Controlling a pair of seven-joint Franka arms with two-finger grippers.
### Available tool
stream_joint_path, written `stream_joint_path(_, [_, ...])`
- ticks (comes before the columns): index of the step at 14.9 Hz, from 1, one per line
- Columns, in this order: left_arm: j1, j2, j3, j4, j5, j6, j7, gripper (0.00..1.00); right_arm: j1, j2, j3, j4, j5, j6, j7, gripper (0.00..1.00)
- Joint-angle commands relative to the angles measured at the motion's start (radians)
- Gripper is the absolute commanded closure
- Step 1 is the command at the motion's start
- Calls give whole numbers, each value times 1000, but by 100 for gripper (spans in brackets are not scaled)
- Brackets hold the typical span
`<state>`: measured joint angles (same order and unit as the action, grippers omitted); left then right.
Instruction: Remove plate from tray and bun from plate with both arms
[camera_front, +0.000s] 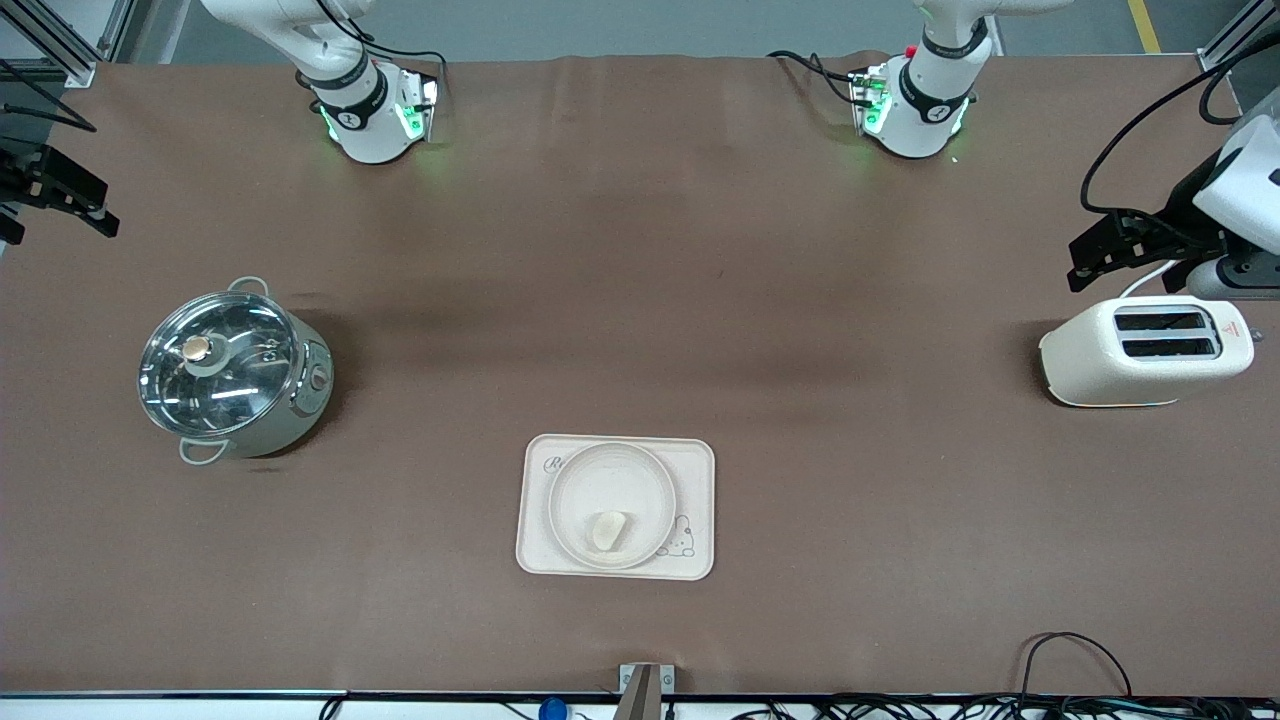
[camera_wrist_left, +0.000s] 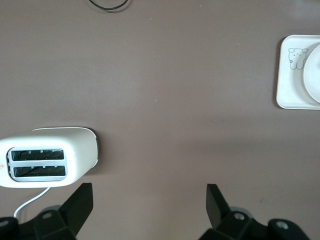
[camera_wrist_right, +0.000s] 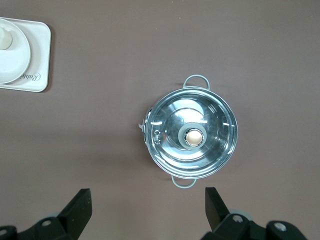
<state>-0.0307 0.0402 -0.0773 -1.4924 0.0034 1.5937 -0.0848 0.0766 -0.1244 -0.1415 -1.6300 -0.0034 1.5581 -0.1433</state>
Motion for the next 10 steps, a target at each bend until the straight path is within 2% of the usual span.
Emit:
stream_joint_path(1, [0, -3, 1, 15, 12, -20, -6, 0, 9, 2, -1, 13, 3, -10, 21, 0])
stream_joint_path(7, [-5, 15, -4, 44, 10, -43, -15, 0, 15, 11, -3, 15, 2, -4, 21, 0])
stream_joint_path(10, [-3, 15, -6, 43, 7, -43, -18, 0, 41, 83, -1, 48, 5, 2, 21, 0])
